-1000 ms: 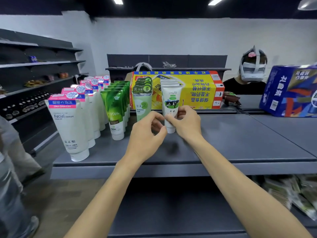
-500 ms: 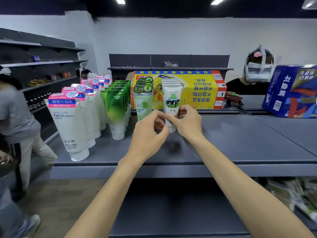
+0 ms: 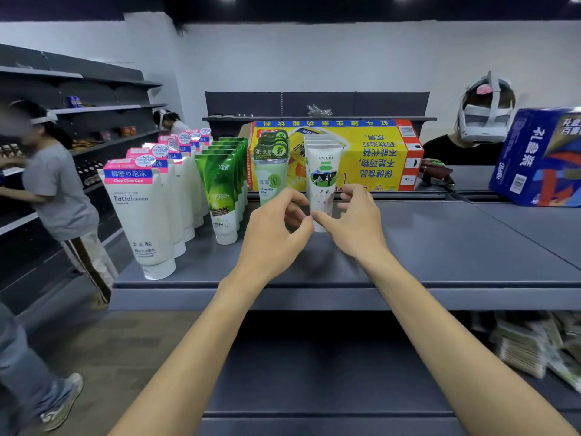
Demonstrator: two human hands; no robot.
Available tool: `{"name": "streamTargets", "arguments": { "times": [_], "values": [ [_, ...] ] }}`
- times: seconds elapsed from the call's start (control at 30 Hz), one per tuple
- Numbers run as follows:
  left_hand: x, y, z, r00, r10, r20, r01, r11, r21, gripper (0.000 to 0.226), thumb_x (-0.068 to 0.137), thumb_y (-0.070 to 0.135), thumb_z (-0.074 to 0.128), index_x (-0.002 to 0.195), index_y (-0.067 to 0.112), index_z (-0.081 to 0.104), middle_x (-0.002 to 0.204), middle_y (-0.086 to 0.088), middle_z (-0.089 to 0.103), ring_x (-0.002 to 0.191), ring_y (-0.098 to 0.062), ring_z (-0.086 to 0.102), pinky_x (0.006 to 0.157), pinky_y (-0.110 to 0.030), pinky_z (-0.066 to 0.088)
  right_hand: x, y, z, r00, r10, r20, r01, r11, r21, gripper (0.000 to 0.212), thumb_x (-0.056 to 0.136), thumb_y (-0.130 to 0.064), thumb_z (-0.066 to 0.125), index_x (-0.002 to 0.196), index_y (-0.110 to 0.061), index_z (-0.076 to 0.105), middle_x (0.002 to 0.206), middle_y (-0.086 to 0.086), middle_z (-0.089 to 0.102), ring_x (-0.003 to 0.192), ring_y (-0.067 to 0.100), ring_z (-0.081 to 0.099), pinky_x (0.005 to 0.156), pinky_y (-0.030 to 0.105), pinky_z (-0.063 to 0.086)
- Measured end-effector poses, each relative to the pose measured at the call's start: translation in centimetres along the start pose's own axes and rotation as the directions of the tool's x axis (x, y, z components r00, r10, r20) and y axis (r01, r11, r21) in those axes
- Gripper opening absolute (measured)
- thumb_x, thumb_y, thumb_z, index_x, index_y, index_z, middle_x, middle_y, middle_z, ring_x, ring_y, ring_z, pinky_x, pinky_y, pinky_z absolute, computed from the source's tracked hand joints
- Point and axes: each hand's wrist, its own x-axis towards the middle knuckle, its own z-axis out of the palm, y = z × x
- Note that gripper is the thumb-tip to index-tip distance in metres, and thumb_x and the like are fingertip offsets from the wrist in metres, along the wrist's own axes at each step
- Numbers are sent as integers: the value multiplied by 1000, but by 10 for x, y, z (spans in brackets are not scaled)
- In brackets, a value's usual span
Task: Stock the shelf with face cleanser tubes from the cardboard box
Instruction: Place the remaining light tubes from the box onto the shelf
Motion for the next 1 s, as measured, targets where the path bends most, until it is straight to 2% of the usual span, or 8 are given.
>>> {"name": "streamTargets", "arguments": {
  "times": [0.13, 0.2, 0.3, 0.43, 0.53, 0.77, 0.87, 1.0],
  "values": [
    [-20, 3, -12, 999, 40, 9, -40, 999, 12, 17, 86, 21, 64, 102, 23, 61, 79, 11, 65, 77, -4, 61, 69, -24, 51, -36, -8, -17, 998, -58, 37, 55, 996, 74, 60, 75, -30, 84, 124, -24, 51, 121, -4, 56, 95, 0, 59, 88, 21, 52],
    [-36, 0, -21, 997, 79, -2, -79, 995, 54, 19, 86, 22, 63, 105, 22, 61, 82, 11, 65, 81, -7, 62, 71, -27, 52, -68, -7, -26, 993, -105, 51, 99, 989, 108, 54, 75, -31, 84, 118, -30, 51, 115, -8, 59, 99, -1, 62, 88, 16, 52],
    [-60, -3, -31, 997, 66, -41, -64, 996, 64, 21, 87, 18, 64, 107, 22, 62, 85, 12, 64, 85, -9, 63, 72, -33, 53, -113, -2, -35, 990, -127, 65, 118, 985, 123, 53, 76, -30, 83, 119, -28, 53, 114, -10, 62, 104, -1, 63, 89, 11, 51],
    [-95, -4, -30, 998, 23, -52, -24, 1000, -17, 24, 88, 14, 65, 109, 24, 61, 86, 13, 64, 83, -13, 64, 70, -29, 53, -149, 8, -38, 989, -100, 107, 87, 989, 123, 52, 78, -29, 82, 120, -30, 52, 115, -17, 61, 107, -3, 62, 91, 9, 49],
    [-121, -7, -26, 999, 44, -26, -45, 999, -19, 24, 87, 13, 64, 110, 21, 62, 88, 13, 65, 87, -10, 64, 75, -26, 52, -168, 17, -35, 990, -77, 116, 65, 992, 104, 50, 79, -27, 82, 120, -28, 53, 113, -16, 62, 106, -1, 63, 90, 12, 50],
    [-183, -27, -10, 994, 22, 104, -27, 999, 42, 21, 90, 14, 61, 111, 16, 65, 90, 12, 63, 87, -9, 62, 77, -23, 49, -212, 47, -25, 975, -57, 213, 56, 998, 10, 44, 82, -26, 79, 119, -24, 57, 111, -16, 60, 105, 2, 62, 88, 13, 51],
    [-214, -39, 0, 981, -48, 189, 37, 998, 60, 22, 91, 17, 59, 112, 17, 64, 91, 12, 63, 88, -10, 60, 77, -21, 47, -238, 76, -13, 957, -25, 287, 44, 997, -57, 42, 84, -31, 76, 120, -25, 56, 110, -15, 58, 104, 1, 61, 87, 11, 49],
    [-257, -59, 21, 940, -196, 278, 190, 981, 49, 22, 90, 14, 61, 111, 18, 62, 91, 12, 62, 89, -9, 61, 77, -23, 47, -273, 145, 15, 875, 161, 456, -34, 961, -274, 39, 84, -37, 72, 117, -29, 53, 106, -18, 53, 97, -1, 57, 83, 18, 51]
  ]
}}
